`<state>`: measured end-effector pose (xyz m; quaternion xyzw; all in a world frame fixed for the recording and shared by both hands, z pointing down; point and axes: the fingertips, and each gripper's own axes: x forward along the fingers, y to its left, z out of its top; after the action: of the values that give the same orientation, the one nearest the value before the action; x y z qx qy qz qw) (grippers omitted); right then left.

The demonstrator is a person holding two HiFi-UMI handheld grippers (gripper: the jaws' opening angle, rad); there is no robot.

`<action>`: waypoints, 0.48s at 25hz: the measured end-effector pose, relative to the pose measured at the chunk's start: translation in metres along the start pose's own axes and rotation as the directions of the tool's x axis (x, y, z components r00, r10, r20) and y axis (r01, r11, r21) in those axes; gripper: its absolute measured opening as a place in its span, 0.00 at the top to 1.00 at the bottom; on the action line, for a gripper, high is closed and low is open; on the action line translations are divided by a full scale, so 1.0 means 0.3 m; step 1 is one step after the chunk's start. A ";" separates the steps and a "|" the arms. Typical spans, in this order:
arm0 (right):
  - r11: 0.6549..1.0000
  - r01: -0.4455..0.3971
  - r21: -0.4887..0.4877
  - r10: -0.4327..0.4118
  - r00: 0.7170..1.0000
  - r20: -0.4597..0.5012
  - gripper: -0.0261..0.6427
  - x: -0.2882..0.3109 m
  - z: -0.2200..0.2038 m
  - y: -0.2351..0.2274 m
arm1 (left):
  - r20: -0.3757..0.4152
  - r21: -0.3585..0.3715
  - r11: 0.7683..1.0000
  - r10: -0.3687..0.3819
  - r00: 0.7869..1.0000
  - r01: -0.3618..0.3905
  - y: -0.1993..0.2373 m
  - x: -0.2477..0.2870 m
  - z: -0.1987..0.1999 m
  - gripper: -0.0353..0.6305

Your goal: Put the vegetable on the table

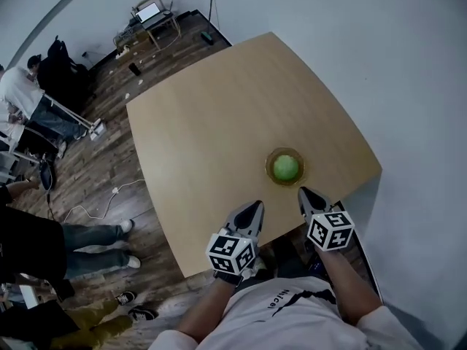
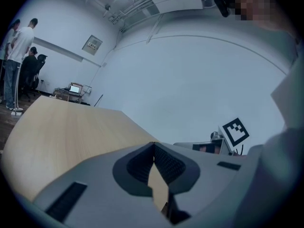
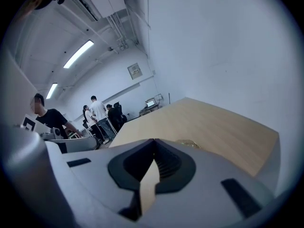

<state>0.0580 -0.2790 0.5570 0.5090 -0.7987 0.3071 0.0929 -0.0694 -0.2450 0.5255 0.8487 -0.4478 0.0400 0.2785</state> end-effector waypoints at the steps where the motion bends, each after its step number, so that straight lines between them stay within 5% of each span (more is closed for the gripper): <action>1: 1.000 -0.006 -0.011 0.006 1.000 0.016 0.94 -0.026 0.007 0.030 | 0.006 0.008 1.000 -0.004 1.000 0.004 -0.011 -0.025 0.010 0.92; 12: 0.992 -0.034 -0.124 0.048 0.992 0.118 0.94 -0.278 0.050 0.318 | 0.070 0.054 0.998 -0.037 0.997 0.034 -0.146 -0.279 0.118 0.93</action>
<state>0.0163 -0.1968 0.4689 0.5036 -0.8303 0.2284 0.0688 -0.0914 -0.1817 0.4501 0.8645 -0.4410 0.0166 0.2405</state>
